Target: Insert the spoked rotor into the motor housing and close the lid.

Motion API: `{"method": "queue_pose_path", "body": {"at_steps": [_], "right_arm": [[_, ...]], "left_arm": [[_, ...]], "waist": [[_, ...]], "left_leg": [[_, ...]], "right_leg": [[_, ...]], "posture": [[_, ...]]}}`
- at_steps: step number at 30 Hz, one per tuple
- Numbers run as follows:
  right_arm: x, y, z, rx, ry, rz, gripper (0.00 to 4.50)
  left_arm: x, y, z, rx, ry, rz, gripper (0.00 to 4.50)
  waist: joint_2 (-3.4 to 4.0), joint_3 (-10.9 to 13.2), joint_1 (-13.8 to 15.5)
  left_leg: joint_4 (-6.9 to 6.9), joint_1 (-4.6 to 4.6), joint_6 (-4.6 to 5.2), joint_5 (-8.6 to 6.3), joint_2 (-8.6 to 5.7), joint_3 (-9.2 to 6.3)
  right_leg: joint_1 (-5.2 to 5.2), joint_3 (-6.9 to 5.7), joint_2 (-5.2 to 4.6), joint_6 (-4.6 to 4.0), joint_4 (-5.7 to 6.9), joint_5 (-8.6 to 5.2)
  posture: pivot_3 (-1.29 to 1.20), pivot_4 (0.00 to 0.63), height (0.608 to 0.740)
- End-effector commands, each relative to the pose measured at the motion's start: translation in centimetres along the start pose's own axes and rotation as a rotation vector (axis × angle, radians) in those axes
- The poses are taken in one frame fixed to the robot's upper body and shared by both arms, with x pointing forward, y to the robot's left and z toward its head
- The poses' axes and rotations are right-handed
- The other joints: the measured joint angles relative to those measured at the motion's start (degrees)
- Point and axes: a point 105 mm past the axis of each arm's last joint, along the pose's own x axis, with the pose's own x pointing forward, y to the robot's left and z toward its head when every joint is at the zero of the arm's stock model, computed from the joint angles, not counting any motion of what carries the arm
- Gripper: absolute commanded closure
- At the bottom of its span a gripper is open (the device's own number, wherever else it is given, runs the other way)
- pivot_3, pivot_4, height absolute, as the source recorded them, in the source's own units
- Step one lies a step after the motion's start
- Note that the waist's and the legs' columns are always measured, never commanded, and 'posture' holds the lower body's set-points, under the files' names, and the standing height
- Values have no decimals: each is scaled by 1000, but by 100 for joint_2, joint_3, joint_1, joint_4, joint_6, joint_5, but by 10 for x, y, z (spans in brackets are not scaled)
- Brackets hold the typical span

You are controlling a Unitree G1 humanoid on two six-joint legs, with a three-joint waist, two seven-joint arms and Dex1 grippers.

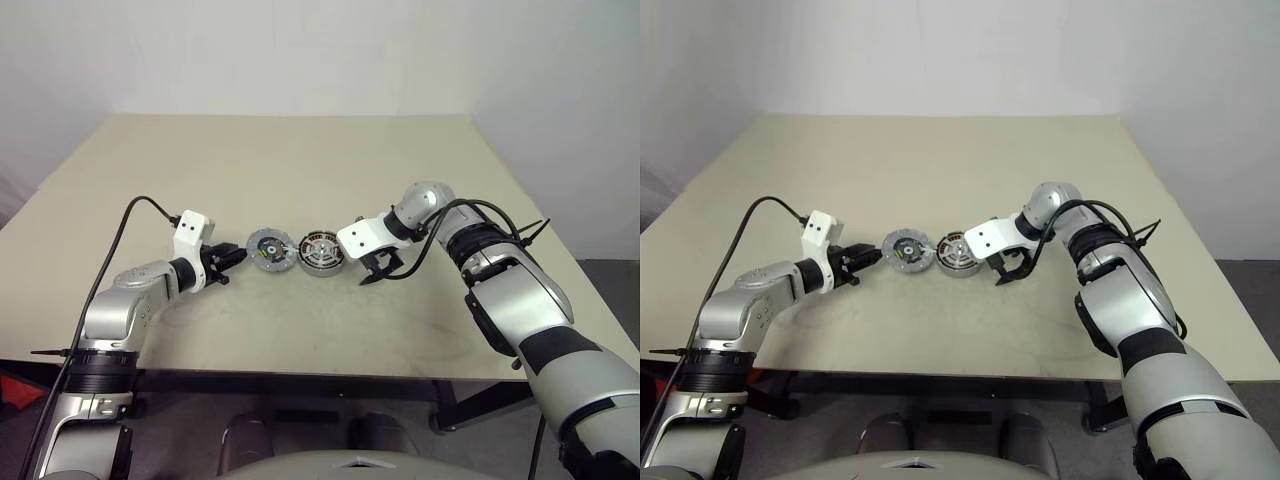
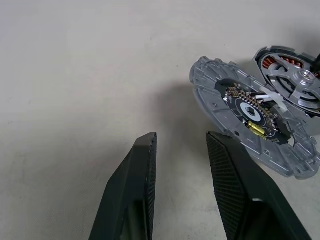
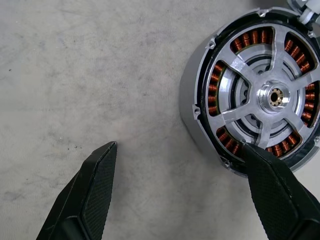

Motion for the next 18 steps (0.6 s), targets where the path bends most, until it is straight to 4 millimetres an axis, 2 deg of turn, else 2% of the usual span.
{"method": "queue_pose_path", "body": {"at_steps": [1, 18], "right_arm": [[-9, -11, 15, -63, -41, -22, 22], [-13, -14, 22, -88, -74, -41, 22]], "left_arm": [[-4, 3, 14, 33, -49, 15, 2812], [-2, 3, 12, 30, -46, 13, 2812]], "waist": [[0, 0, 0], [2, 1, 4]], "left_leg": [[0, 0, 0, 0, 0, 0], [0, -2, 0, 0, 0, 0]], "right_leg": [[0, 0, 0, 0, 0, 0], [-10, 0, 0, -2, 3, -1]], "posture": [[0, 0, 740], [0, 0, 740]]}}
